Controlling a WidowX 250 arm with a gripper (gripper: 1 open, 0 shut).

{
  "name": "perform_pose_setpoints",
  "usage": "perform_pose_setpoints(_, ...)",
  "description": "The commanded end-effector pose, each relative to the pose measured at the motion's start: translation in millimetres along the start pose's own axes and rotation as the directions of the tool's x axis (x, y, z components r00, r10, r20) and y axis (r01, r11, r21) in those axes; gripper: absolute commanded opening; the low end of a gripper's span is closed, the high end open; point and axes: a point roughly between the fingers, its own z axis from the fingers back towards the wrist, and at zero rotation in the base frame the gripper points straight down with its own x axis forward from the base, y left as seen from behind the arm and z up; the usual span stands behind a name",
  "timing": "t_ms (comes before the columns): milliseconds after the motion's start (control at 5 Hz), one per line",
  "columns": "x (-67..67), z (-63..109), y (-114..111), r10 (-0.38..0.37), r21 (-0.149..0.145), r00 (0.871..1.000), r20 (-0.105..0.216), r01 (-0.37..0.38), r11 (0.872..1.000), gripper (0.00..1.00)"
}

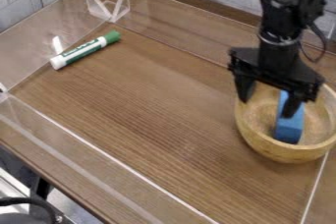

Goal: Remove the blue block from inside the brown bowl and put it on the table

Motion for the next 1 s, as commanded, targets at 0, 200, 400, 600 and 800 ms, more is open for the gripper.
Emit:
perform_pose_setpoints(0, 18.0, 9.2, -15, -0.003, -0.023, 0.998, 0.068, 0.004, 1.000, 1.00)
perform_pose_setpoints(200, 21.7, 3.8, -19, -0.001, -0.027, 0.997, 0.075, 0.004, 1.000, 1.00)
perform_pose_setpoints(400, 24.5, -0.7, -21, -0.001, -0.032, 0.997, 0.080, 0.003, 0.999, 1.00)
perform_pose_setpoints(600, 26.2, -5.7, -23, 0.002, -0.036, 0.996, 0.084, 0.001, 0.999, 1.00)
perform_pose_setpoints(800, 27.8, -11.0, -25, 0.003, -0.037, 0.996, 0.088, 0.000, 0.999, 1.00)
